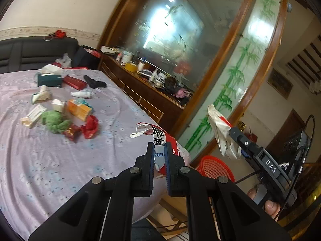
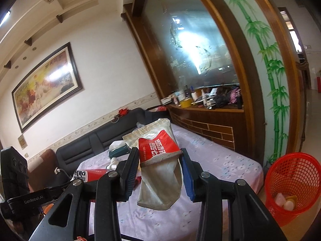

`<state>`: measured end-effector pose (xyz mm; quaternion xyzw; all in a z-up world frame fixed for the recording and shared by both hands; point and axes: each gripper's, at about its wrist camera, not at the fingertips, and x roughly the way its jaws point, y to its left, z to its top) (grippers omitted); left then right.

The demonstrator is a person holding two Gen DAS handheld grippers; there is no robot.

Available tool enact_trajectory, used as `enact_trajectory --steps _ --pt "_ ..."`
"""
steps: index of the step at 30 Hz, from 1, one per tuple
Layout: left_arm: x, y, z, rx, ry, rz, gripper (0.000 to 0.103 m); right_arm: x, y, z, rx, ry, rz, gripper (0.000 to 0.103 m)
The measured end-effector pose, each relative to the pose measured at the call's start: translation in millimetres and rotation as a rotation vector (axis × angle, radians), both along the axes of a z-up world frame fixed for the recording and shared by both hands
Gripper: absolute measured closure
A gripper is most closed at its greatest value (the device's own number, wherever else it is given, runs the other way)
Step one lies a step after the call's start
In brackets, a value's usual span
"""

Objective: Collect trash
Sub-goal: 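Carry the snack box and food bag with both tools to the red wastebasket, then open the left tool over the basket while the right tool releases the food bag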

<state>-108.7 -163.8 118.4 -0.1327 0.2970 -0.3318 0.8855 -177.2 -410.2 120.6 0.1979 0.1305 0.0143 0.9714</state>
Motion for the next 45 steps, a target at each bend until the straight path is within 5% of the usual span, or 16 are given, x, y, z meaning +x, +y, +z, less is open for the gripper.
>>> enact_trajectory --steps 19,36,45 --pt "30.0 -146.3 -16.0 -0.030 0.024 -0.343 0.094 -21.5 -104.3 -7.0 -0.001 0.065 -0.278 0.060" --pt "32.4 -322.2 -89.2 0.136 0.136 -0.598 0.094 -49.4 -218.2 -75.8 0.123 0.237 -0.513 0.059" --pt "39.9 -354.4 -122.2 0.196 0.224 -0.631 0.093 -46.3 -256.0 -104.8 0.181 0.331 -0.520 0.058"
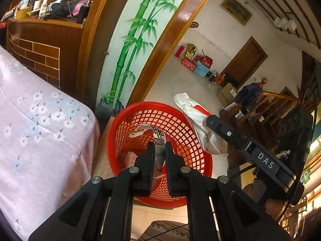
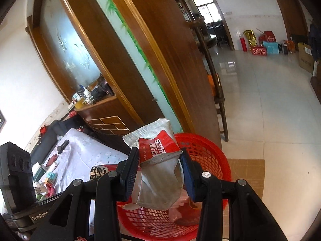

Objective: Collect trash
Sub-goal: 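Open the left tool over the basket while the right tool releases the food bag, then return both tools to the table toward the remaining trash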

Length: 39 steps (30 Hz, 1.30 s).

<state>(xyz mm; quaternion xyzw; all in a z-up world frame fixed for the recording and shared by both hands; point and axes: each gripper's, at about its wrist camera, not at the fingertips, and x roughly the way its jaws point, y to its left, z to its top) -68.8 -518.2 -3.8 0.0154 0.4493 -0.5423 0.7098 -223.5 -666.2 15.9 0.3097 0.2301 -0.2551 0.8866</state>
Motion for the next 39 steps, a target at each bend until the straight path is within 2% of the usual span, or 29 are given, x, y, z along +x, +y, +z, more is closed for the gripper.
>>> enact_trajectory --steps 2,4,6,8,11,12,14,18,20,25,29,32,35,39 --pt "-1.7 0.7 -5.1 0.013 0.009 0.001 0.092 -1.8 -1.2 -2.4 0.004 0.003 -0.002 0.058" --pt "-2.3 3.9 -9.3 0.029 0.031 0.001 0.082 -2.4 -3.3 -3.9 0.008 0.002 0.000 0.056" --pt "-3.3 11.3 -6.7 0.029 0.039 0.006 0.058 -4.1 -3.4 -3.8 0.020 -0.006 -0.004 0.049" --pt "-4.7 26.9 2.7 0.003 0.017 0.033 0.052 -7.3 -1.6 -1.1 0.033 -0.022 -0.017 0.040" --pt "-5.6 58.2 20.8 -0.035 -0.024 0.073 0.038 -9.3 11.4 13.4 0.017 -0.050 -0.009 0.038" --pt "-5.2 73.1 27.3 -0.049 -0.040 0.096 0.038 -7.6 17.8 18.7 0.005 -0.062 0.000 0.037" --pt "-4.1 102.8 38.8 -0.067 -0.066 0.138 0.036 -5.1 34.0 31.2 -0.024 -0.094 0.029 0.027" --pt "-1.3 179.2 62.2 -0.081 -0.148 0.272 0.028 6.8 78.9 57.1 -0.079 -0.184 0.119 0.017" --pt "-1.8 222.7 73.0 -0.064 -0.220 0.363 0.026 17.2 102.2 67.0 -0.087 -0.224 0.179 0.012" --pt "4.5 313.4 92.6 0.006 -0.367 0.596 0.024 55.8 178.7 88.4 -0.148 -0.308 0.368 0.010" --pt "18.3 386.5 103.5 0.031 -0.402 0.761 0.024 91.6 235.4 94.4 -0.170 -0.319 0.447 0.010" --pt "31.4 420.7 108.1 0.041 -0.412 0.848 0.024 117.7 265.2 95.0 -0.142 -0.313 0.532 0.010" --pt "37.6 449.7 108.8 0.057 -0.413 0.909 0.024 151.5 286.2 89.2 -0.082 -0.293 0.640 0.010" --pt "46.0 463.3 103.6 0.085 -0.421 0.936 0.024 187.6 307.4 72.3 -0.030 -0.259 0.729 0.010"
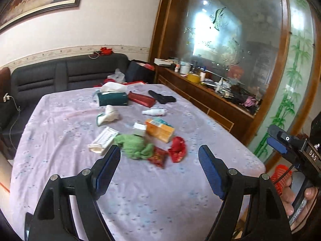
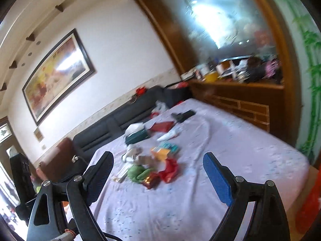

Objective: Collect trash
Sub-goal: 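Return both tools to the table toward the remaining trash, then grasp the dark red snack packet with the left tool while the right tool grasps the red bag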

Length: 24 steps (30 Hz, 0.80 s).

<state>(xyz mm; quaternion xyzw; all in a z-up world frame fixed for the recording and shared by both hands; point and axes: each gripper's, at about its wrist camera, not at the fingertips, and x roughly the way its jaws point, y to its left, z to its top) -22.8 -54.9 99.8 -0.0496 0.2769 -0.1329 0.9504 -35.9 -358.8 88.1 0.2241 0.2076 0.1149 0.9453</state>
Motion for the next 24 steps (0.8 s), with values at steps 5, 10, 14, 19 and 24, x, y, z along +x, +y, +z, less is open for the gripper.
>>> enact_trajectory --steps 5,10,14,19,24 --pt "11.5 -9.7 -14.5 0.042 0.006 -0.022 0.024 25.4 14.7 -17.9 0.014 0.026 0.062 0.010" --pt "35.2 -31.1 -39.7 0.104 0.066 -0.073 0.024 43.2 18.9 -32.8 0.030 0.057 0.094 0.010" --pt "60.6 -48.4 -58.9 0.143 0.132 -0.113 0.024 58.0 16.1 -45.1 0.046 0.085 0.121 0.010" --pt "100.1 -65.7 -87.5 0.162 0.232 -0.141 0.028 89.7 12.6 -67.2 0.076 0.152 0.189 0.017" --pt "136.5 -80.8 -118.6 0.228 0.315 -0.138 0.046 123.6 13.8 -89.9 0.106 0.235 0.219 0.025"
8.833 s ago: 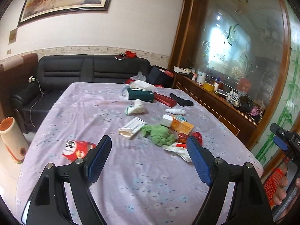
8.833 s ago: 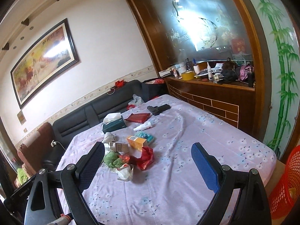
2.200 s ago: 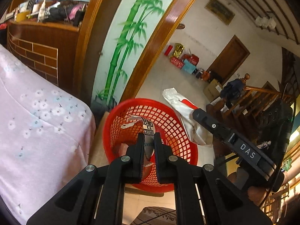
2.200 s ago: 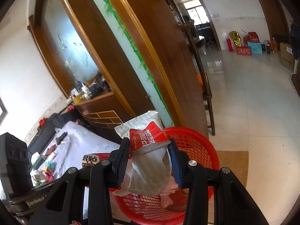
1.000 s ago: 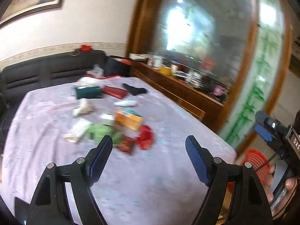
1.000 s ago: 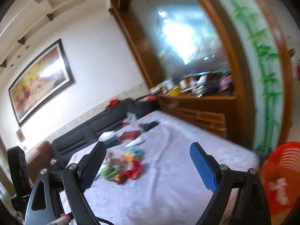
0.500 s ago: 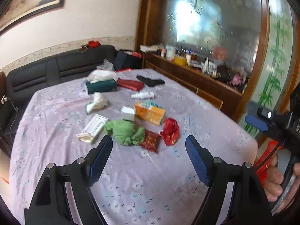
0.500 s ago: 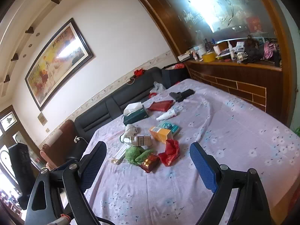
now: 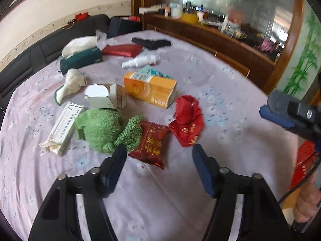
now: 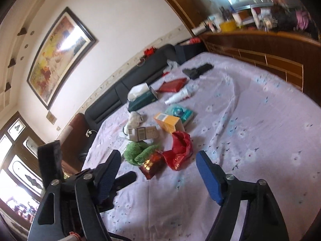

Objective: Collect trash
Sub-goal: 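Grasp the dark red snack packet with the left tool while the right tool grasps the red bag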

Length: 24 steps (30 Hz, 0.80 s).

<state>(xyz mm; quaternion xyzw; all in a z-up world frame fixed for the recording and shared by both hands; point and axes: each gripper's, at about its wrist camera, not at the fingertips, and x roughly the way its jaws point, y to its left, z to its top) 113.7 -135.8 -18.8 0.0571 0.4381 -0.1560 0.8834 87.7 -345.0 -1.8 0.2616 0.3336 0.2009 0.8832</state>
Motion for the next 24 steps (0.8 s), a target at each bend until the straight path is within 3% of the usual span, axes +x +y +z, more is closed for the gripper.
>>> enact_trajectory --steps 2,4,6,8,13,18,22,24 --pt "9.7 -2.0 -11.0 0.012 0.030 0.004 0.053 17.0 1.0 -9.6 0.023 0.039 0.007 0.029" --pt "17.9 -1.7 -21.8 -0.002 0.068 0.003 0.054 31.2 3.4 -17.8 0.040 0.070 0.015 0.033" --pt "20.1 -2.5 -27.5 0.019 0.053 0.012 0.055 46.5 6.0 -27.8 0.057 0.107 0.020 0.038" --pt "22.1 1.3 -33.3 -0.025 0.096 0.005 0.067 62.5 10.3 -39.9 0.054 0.143 0.021 0.041" --pt "14.5 4.0 -32.4 -0.059 0.084 -0.029 0.067 83.7 20.9 -69.1 0.026 0.207 -0.004 0.051" --pt "19.4 10.4 -32.8 -0.131 0.111 -0.016 0.063 85.0 34.9 -84.5 0.035 0.175 0.020 0.057" --pt "24.9 10.6 -35.4 -0.143 0.123 -0.005 0.062 85.5 45.8 -88.8 -0.044 0.174 0.029 0.087" --pt "25.6 11.2 -35.7 -0.152 0.125 0.001 0.061 82.9 45.3 -86.7 -0.050 0.155 0.030 0.088"
